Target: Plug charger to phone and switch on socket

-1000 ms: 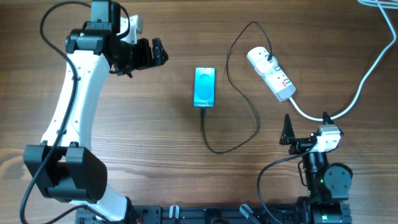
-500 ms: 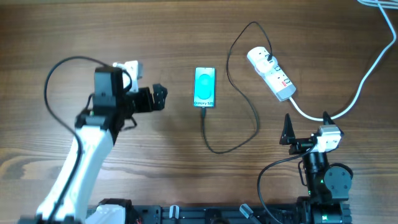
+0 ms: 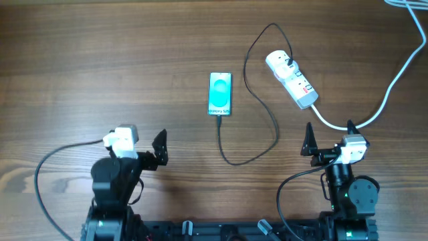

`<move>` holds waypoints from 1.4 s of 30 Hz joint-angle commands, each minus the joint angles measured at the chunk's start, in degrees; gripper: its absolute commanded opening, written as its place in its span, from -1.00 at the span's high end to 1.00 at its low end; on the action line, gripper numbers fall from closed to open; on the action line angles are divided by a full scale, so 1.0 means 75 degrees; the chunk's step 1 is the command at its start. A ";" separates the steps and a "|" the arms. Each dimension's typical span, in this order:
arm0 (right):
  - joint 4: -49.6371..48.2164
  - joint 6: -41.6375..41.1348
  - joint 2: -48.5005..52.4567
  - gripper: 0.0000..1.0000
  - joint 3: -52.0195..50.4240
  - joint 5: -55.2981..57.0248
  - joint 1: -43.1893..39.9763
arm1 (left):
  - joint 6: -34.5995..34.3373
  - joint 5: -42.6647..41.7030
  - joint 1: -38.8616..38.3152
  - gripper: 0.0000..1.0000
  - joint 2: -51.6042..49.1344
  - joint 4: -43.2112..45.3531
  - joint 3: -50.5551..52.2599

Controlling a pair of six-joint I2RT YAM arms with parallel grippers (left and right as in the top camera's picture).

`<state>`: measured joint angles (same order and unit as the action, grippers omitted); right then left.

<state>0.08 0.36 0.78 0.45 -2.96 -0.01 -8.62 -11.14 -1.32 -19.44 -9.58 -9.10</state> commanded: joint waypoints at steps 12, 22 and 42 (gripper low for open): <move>-0.0029 0.0131 -0.0067 -0.99 -0.0023 0.0012 -0.0038 | 0.0102 0.0463 0.0207 -1.00 0.2570 0.0764 0.1169; -0.0029 0.0134 -0.0067 -0.99 -0.0023 0.0012 -0.0038 | -0.0338 0.1274 0.0207 -1.00 0.2570 0.0685 0.1172; -0.0029 0.0131 -0.0067 -0.99 -0.0023 0.0012 -0.0038 | 0.1119 0.1169 0.0207 -1.00 0.2570 0.0682 0.1172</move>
<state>0.08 0.36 0.78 0.45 -2.96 -0.01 -1.52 -3.22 -0.23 -0.80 -4.10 -0.69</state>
